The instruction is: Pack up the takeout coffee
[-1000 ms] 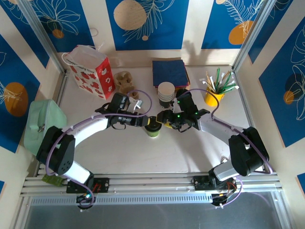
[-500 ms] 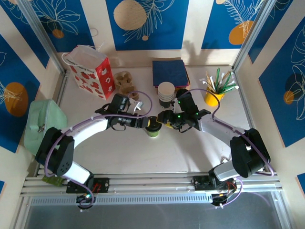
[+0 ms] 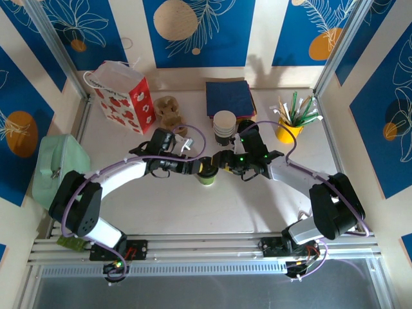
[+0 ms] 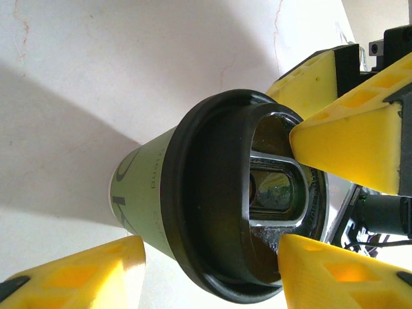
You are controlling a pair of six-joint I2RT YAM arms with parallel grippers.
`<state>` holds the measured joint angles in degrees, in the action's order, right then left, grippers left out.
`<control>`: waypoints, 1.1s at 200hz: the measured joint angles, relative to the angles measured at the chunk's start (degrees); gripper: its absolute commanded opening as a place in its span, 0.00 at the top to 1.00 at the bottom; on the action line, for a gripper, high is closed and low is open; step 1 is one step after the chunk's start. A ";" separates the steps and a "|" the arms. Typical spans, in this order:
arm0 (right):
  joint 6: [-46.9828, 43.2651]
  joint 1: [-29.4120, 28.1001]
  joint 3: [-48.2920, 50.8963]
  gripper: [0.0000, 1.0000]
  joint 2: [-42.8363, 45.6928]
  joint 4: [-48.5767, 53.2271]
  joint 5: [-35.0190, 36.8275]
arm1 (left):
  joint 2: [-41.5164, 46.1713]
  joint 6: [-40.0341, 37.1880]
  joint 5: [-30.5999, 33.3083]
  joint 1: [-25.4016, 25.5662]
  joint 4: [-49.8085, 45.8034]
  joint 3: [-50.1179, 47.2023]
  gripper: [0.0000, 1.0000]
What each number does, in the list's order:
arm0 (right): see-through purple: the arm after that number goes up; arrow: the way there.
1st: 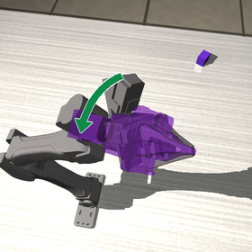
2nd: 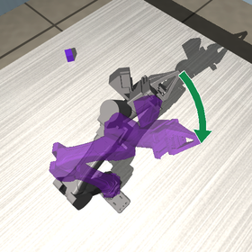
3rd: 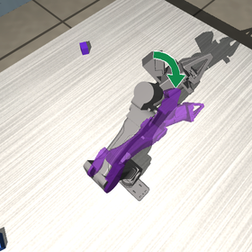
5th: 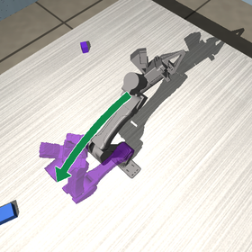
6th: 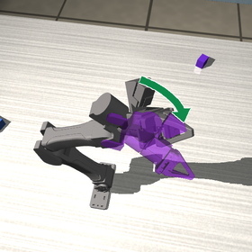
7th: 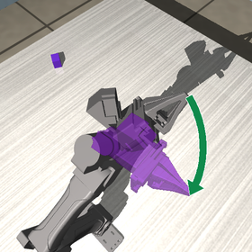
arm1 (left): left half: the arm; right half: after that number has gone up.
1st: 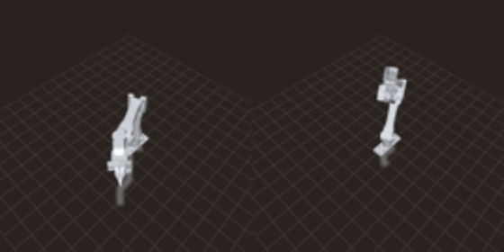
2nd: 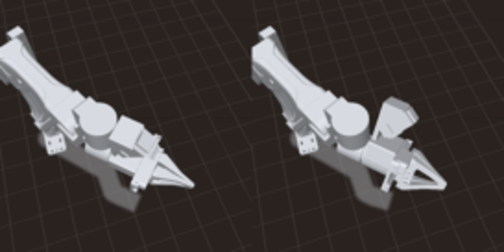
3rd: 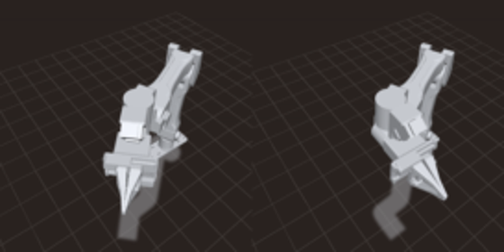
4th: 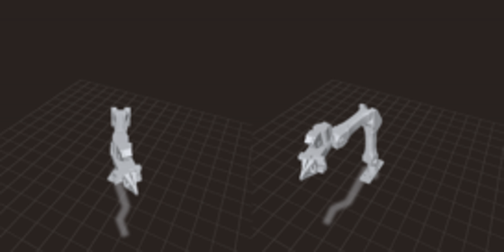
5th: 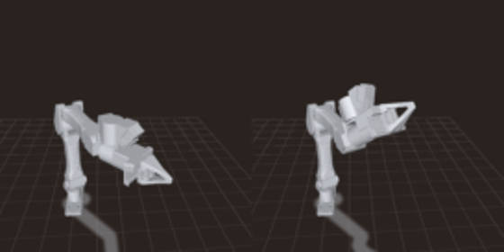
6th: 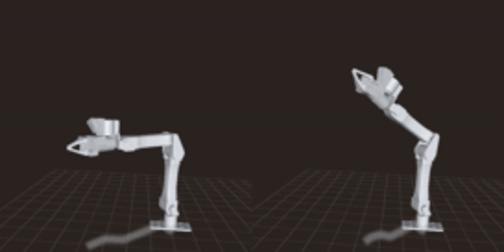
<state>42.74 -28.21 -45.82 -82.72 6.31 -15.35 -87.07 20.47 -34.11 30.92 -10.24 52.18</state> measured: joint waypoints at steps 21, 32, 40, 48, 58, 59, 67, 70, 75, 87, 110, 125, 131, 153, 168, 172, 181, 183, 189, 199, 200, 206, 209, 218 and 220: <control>-0.48 -0.33 -0.02 0.35 0.04 -0.24 0.28 | 0.02 0.00 0.00 0.00 -0.02 0.00 0.44; -0.81 -0.42 -0.09 0.35 0.15 -0.24 0.55 | 0.07 0.00 0.00 0.00 -0.04 0.04 0.44; -0.94 -0.57 -0.22 0.34 0.22 -0.13 0.85 | 0.13 0.02 0.02 0.00 -0.04 0.04 0.44; -1.25 -0.72 -0.48 0.34 0.31 0.15 1.29 | 0.17 0.02 0.02 0.02 -0.11 0.04 0.44; -1.62 -1.01 -0.83 0.32 0.44 0.66 1.92 | 0.24 0.02 0.04 0.02 -0.24 0.09 0.44; -1.68 -1.01 -0.87 0.32 0.46 0.70 1.95 | 0.26 0.02 0.04 0.02 -0.26 0.09 0.44; -2.05 -1.27 -1.20 0.31 0.55 1.29 2.56 | 0.35 0.02 0.04 0.02 -0.52 0.17 0.44; -2.25 -1.36 -1.38 0.31 0.55 1.64 2.84 | 0.35 0.02 0.07 0.02 -0.59 0.20 0.44; -2.36 -1.46 -1.68 0.31 0.55 2.23 3.13 | 0.39 0.04 0.07 0.02 -0.74 0.26 0.44; -3.06 -1.60 -2.49 0.31 0.55 3.45 3.54 | 0.44 0.15 0.09 0.02 -0.98 0.44 0.43; -4.22 -1.86 -4.33 0.21 1.20 5.77 4.94 | 0.46 0.22 0.09 0.02 -1.27 1.18 0.43; -4.57 -1.86 -5.62 0.20 2.16 7.13 5.75 | 0.57 0.24 0.09 0.02 -1.38 1.81 0.42; -4.74 -1.90 -6.16 0.20 2.71 7.52 6.08 | 0.68 0.24 0.11 0.02 -1.36 2.03 0.41; -5.31 -1.97 -7.87 0.20 4.37 9.51 6.99 | 1.55 0.50 0.76 0.02 -1.55 2.73 0.41; -5.77 -2.10 -9.14 0.20 5.09 10.88 7.56 | 2.93 0.66 2.47 0.02 -1.99 2.75 0.39; -5.86 -2.14 -9.38 0.20 5.27 11.23 7.72 | 3.37 0.63 3.08 0.02 -2.25 2.75 0.38; -6.25 -2.36 -9.81 0.20 5.62 11.91 8.00 | 4.87 0.72 5.25 0.00 -2.80 2.75 0.36; -6.38 -2.45 -9.90 0.20 5.68 12.13 8.07 | 5.09 0.81 5.62 0.00 -2.89 2.75 0.36; -6.58 -2.62 -10.14 0.20 5.86 12.81 8.33 | 6.32 0.92 7.37 -0.04 -3.17 2.75 0.35; -6.82 -3.15 -10.45 0.20 6.27 13.88 8.83 | 8.55 1.09 10.49 -0.17 -3.87 2.73 0.32; -6.91 -3.26 -10.47 0.20 6.34 13.97 8.94 | 8.72 1.07 10.67 -0.20 -3.96 2.73 0.32; -7.10 -3.67 -10.67 0.20 6.56 14.71 9.33 | 10.19 1.29 12.85 -0.31 -4.31 2.69 0.31; -7.28 -3.91 -10.80 0.20 6.58 15.13 9.66 | 10.84 1.40 13.88 -0.39 -4.35 2.64 0.30; -7.67 -4.81 -11.43 0.20 6.71 16.48 10.80 | 13.03 1.73 17.11 -0.74 -4.46 2.38 0.28; -7.78 -4.98 -11.56 0.20 6.71 16.70 10.99 | 13.42 1.68 17.62 -0.81 -4.46 2.29 0.28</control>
<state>34.96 -33.19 -57.39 -76.01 23.00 -4.36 -73.65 22.15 -16.49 30.11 -14.70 54.48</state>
